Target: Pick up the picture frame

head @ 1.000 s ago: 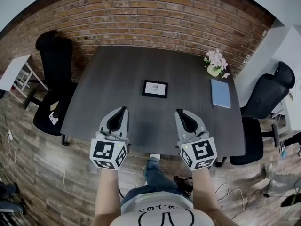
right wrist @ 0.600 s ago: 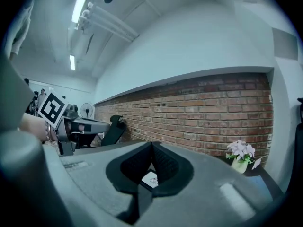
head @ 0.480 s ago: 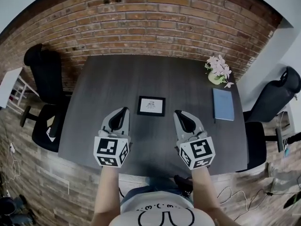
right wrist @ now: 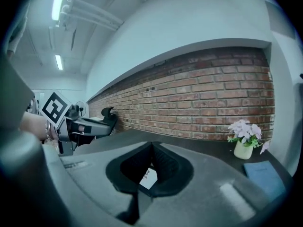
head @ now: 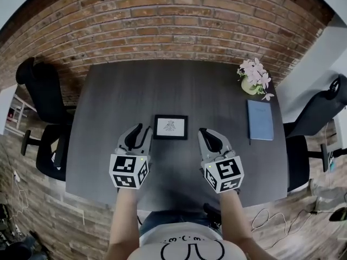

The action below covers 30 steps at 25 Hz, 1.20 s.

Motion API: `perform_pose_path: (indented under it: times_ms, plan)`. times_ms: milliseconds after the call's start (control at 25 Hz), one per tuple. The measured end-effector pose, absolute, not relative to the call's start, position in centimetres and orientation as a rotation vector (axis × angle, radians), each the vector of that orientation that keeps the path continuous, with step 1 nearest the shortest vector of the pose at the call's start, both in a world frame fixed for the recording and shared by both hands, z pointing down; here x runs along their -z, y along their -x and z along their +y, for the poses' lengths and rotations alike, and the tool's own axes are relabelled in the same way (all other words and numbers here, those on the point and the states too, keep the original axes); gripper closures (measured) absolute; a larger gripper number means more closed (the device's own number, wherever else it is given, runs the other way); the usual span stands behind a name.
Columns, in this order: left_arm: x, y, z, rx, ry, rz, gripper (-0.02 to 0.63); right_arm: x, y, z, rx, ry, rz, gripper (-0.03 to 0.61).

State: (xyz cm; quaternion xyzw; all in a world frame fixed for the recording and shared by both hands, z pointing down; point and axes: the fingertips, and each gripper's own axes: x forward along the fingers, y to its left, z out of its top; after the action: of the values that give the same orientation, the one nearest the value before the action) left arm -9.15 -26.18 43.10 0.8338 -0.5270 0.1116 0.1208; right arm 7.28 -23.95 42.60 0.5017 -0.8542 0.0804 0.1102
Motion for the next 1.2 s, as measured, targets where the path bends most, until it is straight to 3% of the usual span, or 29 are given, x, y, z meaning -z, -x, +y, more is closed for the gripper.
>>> perform_pose_path:
  times_ms: [1200]
  plan:
    - [-61.4, 7.8, -32.5, -0.727, -2.067, -1.392, 0.508, -55.5, -7.1, -29.6, -0.587, -1.456, -2.269, 0.581]
